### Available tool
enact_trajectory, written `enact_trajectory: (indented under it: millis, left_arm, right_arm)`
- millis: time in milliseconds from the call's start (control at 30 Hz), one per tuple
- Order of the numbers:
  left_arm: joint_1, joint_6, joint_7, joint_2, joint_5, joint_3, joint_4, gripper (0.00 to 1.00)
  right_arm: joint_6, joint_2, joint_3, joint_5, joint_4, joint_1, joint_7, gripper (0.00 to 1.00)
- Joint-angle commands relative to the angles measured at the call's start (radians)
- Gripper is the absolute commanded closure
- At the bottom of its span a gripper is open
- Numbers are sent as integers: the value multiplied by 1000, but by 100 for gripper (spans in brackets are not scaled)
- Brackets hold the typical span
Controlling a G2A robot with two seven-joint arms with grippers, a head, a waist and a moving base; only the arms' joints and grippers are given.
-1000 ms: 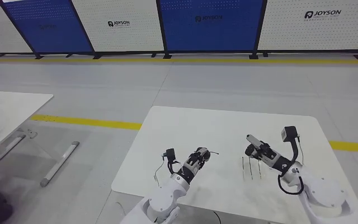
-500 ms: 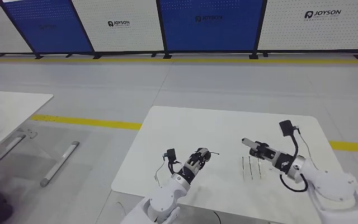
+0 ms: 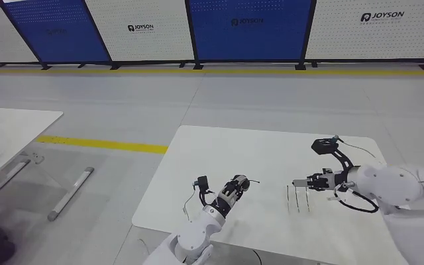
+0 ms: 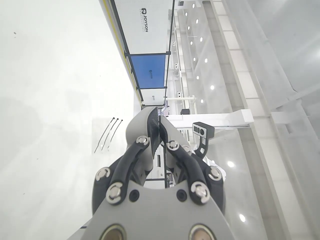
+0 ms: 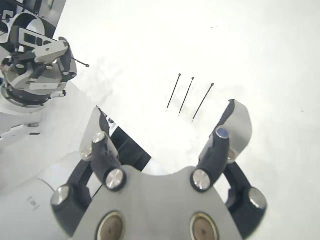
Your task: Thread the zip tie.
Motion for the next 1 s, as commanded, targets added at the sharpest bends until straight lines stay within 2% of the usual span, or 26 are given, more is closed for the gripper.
enact_trajectory:
  millis: [0,167,333,633,967]
  left_arm:
    - [0,0,0,0,0,0,0,100]
    - [0,0,0,0,0,0,0,100]
    - [0,0,0,0,0,0,0,100]
    - [0,0,0,0,0,0,0,100]
    - [0,0,0,0,0,0,0,100]
  right_arm:
    - [0,0,0,10,0,0,1,0]
    - [-2,0,-2,10,-2,-3,-5,0]
    - [-18,-4,-59,2,-11,-25,-24,0]
    - [-39,-25,-149,26,156,-2,-120,0]
    - [-39,-25,-149,26,156,-2,-120,0]
